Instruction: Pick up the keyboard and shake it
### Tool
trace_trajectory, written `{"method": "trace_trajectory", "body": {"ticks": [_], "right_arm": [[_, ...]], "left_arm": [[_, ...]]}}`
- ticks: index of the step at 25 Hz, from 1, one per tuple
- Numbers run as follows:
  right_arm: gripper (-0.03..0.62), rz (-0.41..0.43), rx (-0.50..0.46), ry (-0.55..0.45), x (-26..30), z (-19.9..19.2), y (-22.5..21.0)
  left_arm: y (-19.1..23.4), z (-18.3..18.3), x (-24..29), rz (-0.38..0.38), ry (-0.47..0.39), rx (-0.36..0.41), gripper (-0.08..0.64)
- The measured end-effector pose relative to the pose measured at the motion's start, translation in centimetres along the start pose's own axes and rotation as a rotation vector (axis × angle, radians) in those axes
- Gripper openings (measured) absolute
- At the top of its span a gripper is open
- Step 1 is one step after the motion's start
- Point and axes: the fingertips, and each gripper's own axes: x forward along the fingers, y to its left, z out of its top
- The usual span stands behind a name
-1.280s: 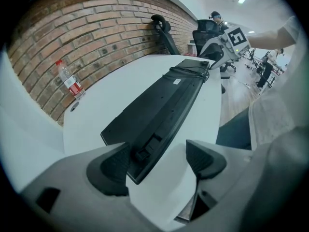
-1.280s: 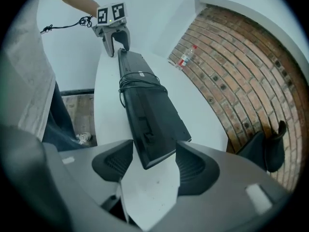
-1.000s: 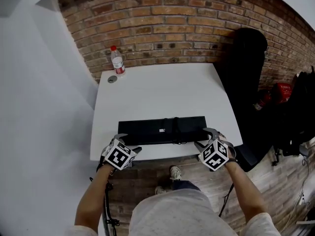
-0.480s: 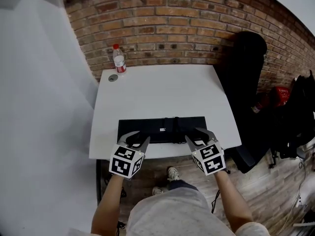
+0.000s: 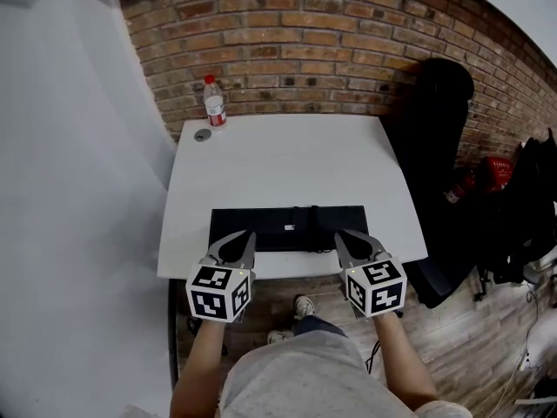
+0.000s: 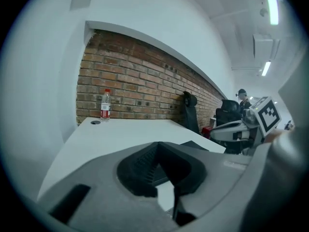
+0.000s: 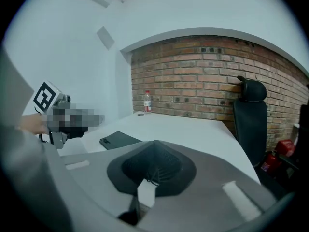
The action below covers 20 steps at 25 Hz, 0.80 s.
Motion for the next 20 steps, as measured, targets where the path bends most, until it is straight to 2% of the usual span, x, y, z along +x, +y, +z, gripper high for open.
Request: {"method": "trace_trajectory", "body": {"ticks": [8, 20], "right_arm": [[0.006, 0.002, 0.042, -0.008, -0.76, -0.20, 0.25], [0.006, 0.008, 0.035, -0.003, -0.94, -0.42, 0.47]], "left_arm": [[-0.55, -0.28, -0.27, 0.000, 0.008, 0.006, -0.008], [-0.62, -0.94, -0.33, 0.007, 0.023, 0.008, -0.008]]}}
